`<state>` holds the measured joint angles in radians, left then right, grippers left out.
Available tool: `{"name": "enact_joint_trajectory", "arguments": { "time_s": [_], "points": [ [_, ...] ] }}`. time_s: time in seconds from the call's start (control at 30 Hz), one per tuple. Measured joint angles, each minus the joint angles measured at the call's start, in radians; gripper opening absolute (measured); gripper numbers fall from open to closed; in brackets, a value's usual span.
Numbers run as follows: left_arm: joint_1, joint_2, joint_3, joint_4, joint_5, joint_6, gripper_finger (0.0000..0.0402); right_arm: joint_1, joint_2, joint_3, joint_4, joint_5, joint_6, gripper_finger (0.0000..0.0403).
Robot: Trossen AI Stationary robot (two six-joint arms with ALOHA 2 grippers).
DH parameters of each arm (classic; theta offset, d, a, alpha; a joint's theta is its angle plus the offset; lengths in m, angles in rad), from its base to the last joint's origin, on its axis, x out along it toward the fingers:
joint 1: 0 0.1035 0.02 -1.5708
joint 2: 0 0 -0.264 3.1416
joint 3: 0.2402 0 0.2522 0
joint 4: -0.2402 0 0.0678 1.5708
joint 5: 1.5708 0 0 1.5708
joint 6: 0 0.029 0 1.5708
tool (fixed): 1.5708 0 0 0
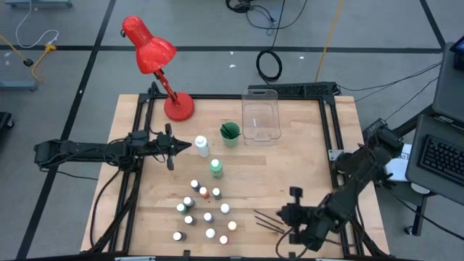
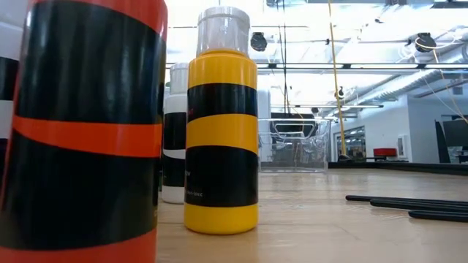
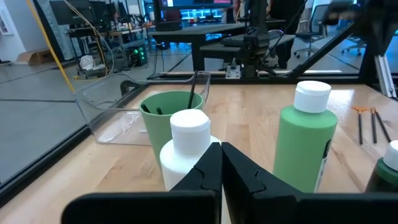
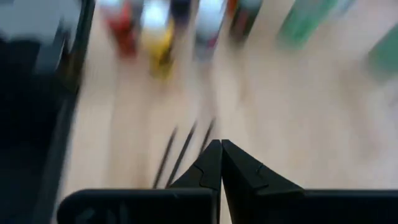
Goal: Pick & Place Paint Supplies
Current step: Put the orange paint brush into the green cup
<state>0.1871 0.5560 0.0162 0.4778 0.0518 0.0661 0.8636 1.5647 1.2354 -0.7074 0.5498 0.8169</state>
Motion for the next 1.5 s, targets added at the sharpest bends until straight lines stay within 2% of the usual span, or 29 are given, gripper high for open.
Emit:
{"name": "enact_joint_trajectory", "arguments": {
  "time_s": [0.1, 0.33, 0.43, 0.57, 0.73, 0.87, 1.03, 1.23, 1.5],
  "points": [
    [0.000, 0.000, 0.000, 0.001, 0.000, 0.002, 0.0007, 0.029, 0.007, -0.039, -0.031, -0.155, 0.143, 0.0001],
    [0.000, 0.000, 0.000, 0.007, -0.001, 0.018, 0.0023, 0.036, 0.009, -0.238, 0.156, -0.281, 0.408, 0.0014],
    [0.000, 0.000, 0.000, 0.008, -0.001, 0.031, 0.0019, 0.029, 0.009, -0.325, 0.255, -0.362, 0.499, 0.0037],
    [0.000, 0.000, 0.000, 0.007, -0.001, 0.030, 0.0007, 0.027, 0.009, -0.405, 0.381, -0.447, 0.586, 0.0087],
    [0.000, 0.000, 0.000, 0.005, -0.001, 0.031, 0.0005, 0.035, 0.009, -0.423, 0.419, -0.448, 0.599, 0.0146],
    [0.000, 0.000, 0.000, 0.005, -0.001, 0.031, 0.0019, 0.042, 0.013, -0.423, 0.438, -0.444, 0.561, 0.0165],
    [0.000, 0.000, 0.000, -0.007, -0.001, 0.026, 0.0025, 0.042, 0.058, -0.420, 0.504, -0.441, 0.540, 0.0161],
    [0.000, 0.000, 0.000, -0.012, -0.001, 0.013, 0.0026, 0.042, 0.112, -0.417, 0.505, -0.429, 0.536, 0.0147],
    [0.000, 0.000, 0.000, -0.013, -0.001, 0.015, 0.0026, 0.046, 0.128, -0.418, 0.512, -0.360, 0.489, 0.0131]
  ]
}}
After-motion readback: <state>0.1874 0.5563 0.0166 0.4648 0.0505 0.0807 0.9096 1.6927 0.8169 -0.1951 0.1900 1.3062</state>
